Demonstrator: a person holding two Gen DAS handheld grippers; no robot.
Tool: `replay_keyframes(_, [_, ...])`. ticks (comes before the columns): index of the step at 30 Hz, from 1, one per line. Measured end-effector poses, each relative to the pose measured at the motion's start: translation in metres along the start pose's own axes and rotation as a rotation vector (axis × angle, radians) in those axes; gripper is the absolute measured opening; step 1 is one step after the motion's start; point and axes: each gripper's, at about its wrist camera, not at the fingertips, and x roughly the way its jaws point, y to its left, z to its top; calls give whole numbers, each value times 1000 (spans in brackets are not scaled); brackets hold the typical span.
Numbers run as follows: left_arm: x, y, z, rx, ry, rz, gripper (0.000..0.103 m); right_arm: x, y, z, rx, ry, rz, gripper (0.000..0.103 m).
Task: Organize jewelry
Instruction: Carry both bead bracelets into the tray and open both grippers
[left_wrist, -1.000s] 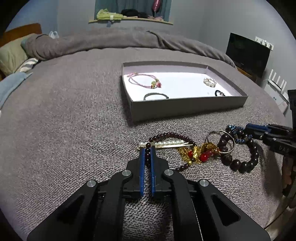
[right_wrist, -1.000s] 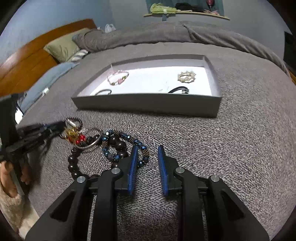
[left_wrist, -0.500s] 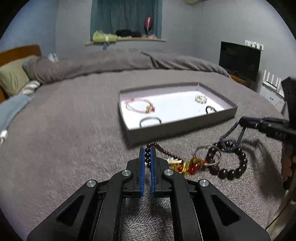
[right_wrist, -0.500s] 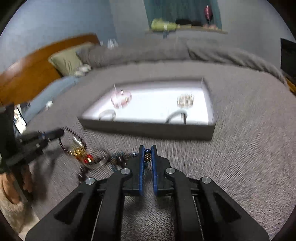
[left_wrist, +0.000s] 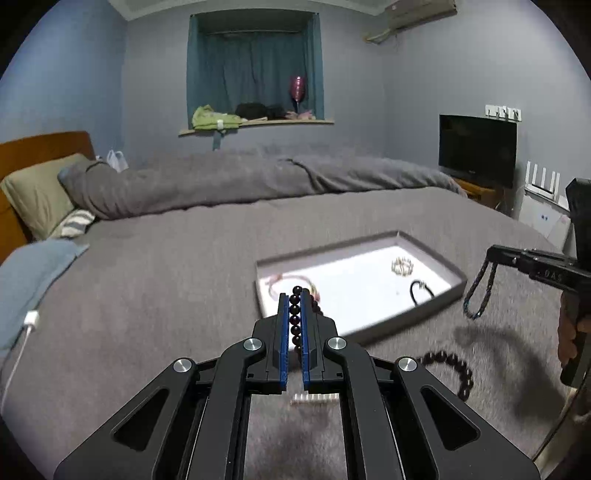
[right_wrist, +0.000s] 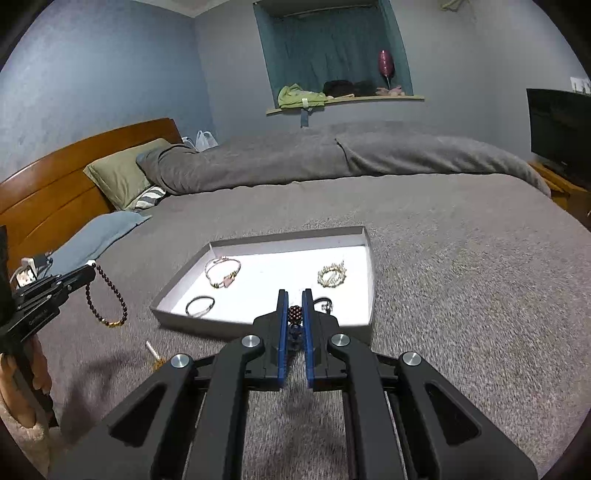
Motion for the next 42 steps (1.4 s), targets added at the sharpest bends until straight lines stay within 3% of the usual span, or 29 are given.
replay_keyframes(8, [57, -12, 31, 15, 20, -57, 6, 42, 4, 32, -26, -14, 5, 7])
replay_keyframes(13, [103, -20, 35, -9, 82, -163, 6, 76, 11, 48, -50, -13, 36, 7])
replay_keyframes(24, [164, -28, 33, -45, 164, -262, 6, 154, 20, 52, -64, 100, 78, 7])
replay_keyframes(34, [190, -28, 15, -16, 270, -176, 6, 180, 13, 37, -51, 228, -25, 7])
replay_keyframes(42, [202, -26, 6, -3, 328, -165, 6, 186, 9, 29, -49, 267, -36, 7])
